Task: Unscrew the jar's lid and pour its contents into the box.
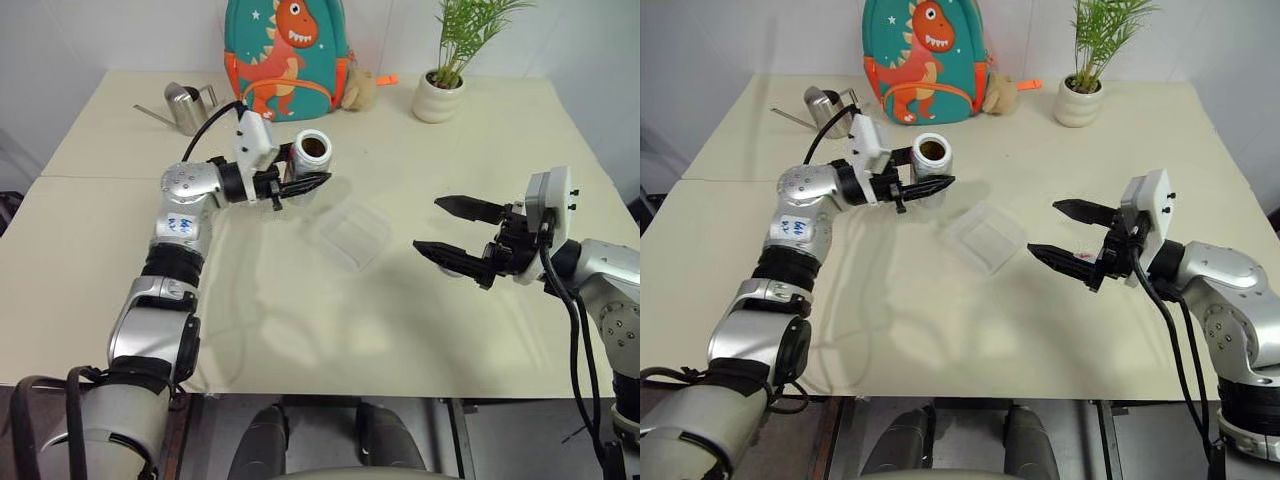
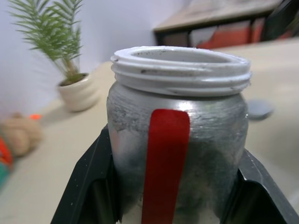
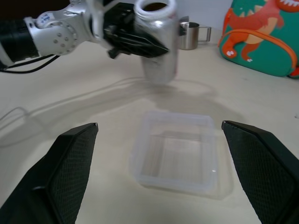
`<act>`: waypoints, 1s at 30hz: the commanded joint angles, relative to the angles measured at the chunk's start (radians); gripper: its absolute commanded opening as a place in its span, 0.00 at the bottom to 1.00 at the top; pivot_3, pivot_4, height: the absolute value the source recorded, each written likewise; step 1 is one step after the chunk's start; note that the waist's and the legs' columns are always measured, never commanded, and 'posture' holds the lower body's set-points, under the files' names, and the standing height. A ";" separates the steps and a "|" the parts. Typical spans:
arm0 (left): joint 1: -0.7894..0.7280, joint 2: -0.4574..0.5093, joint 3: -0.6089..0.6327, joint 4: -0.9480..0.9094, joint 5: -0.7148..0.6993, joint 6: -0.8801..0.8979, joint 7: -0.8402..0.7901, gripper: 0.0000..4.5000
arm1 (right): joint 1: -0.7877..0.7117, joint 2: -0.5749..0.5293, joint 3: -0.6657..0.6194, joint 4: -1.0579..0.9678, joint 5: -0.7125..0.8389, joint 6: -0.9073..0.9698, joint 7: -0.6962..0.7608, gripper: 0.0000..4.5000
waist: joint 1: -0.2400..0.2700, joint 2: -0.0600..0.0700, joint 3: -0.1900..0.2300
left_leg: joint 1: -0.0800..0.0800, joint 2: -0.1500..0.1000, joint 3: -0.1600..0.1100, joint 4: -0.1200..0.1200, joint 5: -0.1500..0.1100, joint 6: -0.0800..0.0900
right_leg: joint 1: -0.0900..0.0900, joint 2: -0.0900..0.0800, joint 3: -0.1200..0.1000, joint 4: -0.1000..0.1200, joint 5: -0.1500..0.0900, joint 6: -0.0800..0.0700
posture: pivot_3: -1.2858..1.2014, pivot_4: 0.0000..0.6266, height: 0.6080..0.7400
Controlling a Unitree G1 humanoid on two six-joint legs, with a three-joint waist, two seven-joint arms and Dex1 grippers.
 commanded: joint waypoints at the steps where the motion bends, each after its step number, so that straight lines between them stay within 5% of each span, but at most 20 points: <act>1: -0.067 -0.011 -0.047 0.070 0.143 -0.300 0.148 0.43 | 0.018 -0.014 -0.031 -0.054 0.021 0.014 -0.019 0.99 | 0.008 -0.001 0.000 | 0.000 0.000 0.001 0.000 0.000 0.000 | 0.000 0.000 0.000 -0.001 0.000 0.000 | 0.52 0.24 1.00; 7: -0.148 0.059 -0.270 0.153 0.673 -0.589 0.747 0.43 | 0.055 -0.003 -0.049 -0.094 0.029 0.025 -0.065 0.99 | 0.021 -0.001 0.001 | 0.000 0.000 0.004 0.000 0.000 -0.001 | 0.000 0.000 0.002 -0.006 0.001 0.002 | 0.52 0.24 1.00; 11: -0.244 0.102 -0.539 0.162 1.107 -0.512 1.325 0.43 | 0.066 0.005 -0.050 -0.119 0.043 0.032 -0.096 0.99 | 0.023 -0.002 0.001 | 0.000 0.000 0.004 0.001 -0.001 0.000 | 0.000 0.000 0.003 -0.007 0.002 0.004 | 0.52 0.24 1.00; 16: -0.363 0.067 -0.845 0.230 1.465 -0.275 1.872 0.43 | 0.079 0.021 -0.046 -0.139 0.058 0.034 -0.136 0.99 | 0.023 -0.003 0.001 | 0.000 -0.001 0.005 0.001 -0.001 0.001 | 0.000 0.000 0.004 -0.008 0.003 0.005 | 0.52 0.24 1.00; 23: -0.455 -0.016 -1.046 0.355 1.644 0.046 2.204 0.43 | 0.083 0.041 -0.042 -0.158 0.080 0.038 -0.176 0.99 | 0.021 -0.003 0.002 | -0.001 -0.001 0.006 0.000 -0.001 0.000 | 0.000 0.000 0.004 -0.006 0.003 0.005 | 0.52 0.24 1.00; 30: -0.500 -0.058 -1.147 0.407 1.687 0.141 2.292 0.43 | 0.080 0.059 -0.029 -0.155 0.083 0.029 -0.196 0.99 | 0.021 -0.004 0.003 | -0.002 -0.001 0.007 0.000 -0.002 -0.001 | 0.000 -0.001 0.004 -0.007 0.002 0.005 | 0.52 0.24 1.00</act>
